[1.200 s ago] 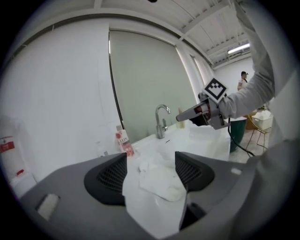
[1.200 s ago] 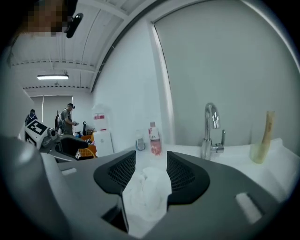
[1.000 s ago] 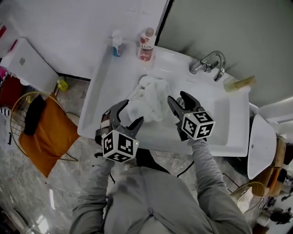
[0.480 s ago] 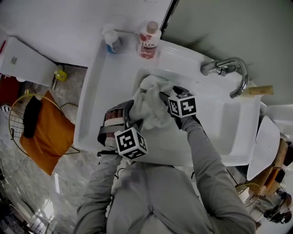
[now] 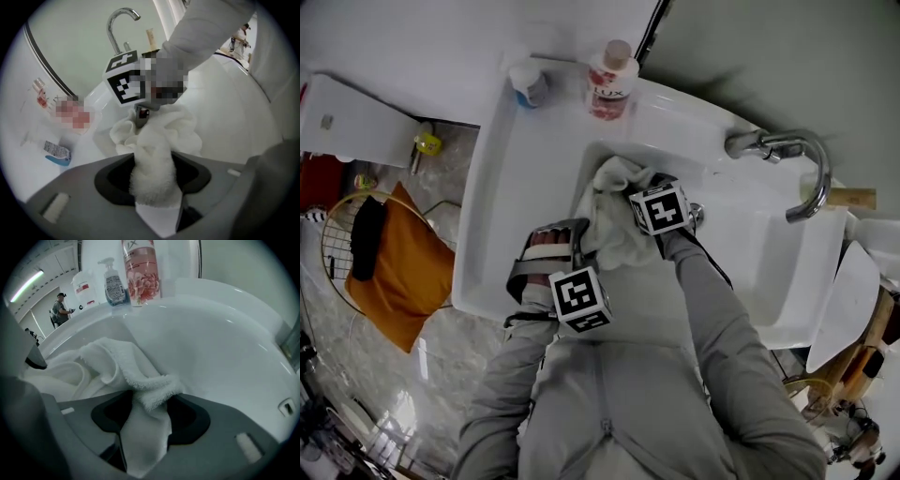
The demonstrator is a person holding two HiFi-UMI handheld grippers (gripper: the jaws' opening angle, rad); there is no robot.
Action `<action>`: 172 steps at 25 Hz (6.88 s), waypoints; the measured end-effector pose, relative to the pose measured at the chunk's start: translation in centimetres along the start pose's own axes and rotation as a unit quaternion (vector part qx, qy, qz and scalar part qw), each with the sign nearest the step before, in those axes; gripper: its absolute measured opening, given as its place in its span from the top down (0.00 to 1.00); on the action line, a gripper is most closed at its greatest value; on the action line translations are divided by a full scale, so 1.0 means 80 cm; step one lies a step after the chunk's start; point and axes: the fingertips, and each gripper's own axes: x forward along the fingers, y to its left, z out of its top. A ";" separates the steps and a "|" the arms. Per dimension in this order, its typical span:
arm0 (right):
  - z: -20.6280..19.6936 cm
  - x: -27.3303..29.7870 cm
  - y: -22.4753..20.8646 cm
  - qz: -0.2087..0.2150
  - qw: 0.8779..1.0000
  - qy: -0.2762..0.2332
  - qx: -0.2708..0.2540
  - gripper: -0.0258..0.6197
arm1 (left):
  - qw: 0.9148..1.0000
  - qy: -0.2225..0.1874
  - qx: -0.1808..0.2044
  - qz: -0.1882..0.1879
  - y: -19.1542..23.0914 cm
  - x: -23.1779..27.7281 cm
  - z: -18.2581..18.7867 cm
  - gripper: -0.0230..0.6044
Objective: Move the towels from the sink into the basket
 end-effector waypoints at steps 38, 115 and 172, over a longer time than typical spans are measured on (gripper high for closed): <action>-0.186 -0.598 0.050 -0.168 0.839 -0.466 0.223 0.90 | 0.874 -0.446 -0.193 -0.025 -0.029 -0.312 0.115 0.72; -1.640 -1.031 -0.306 -0.390 0.730 -0.224 0.515 0.90 | 0.784 -0.347 0.284 -0.429 -1.426 -0.222 1.183 0.72; -1.512 -1.246 -0.144 -0.676 0.479 -0.333 0.451 0.80 | 0.717 -0.568 0.088 -0.393 -1.114 -0.382 1.137 0.39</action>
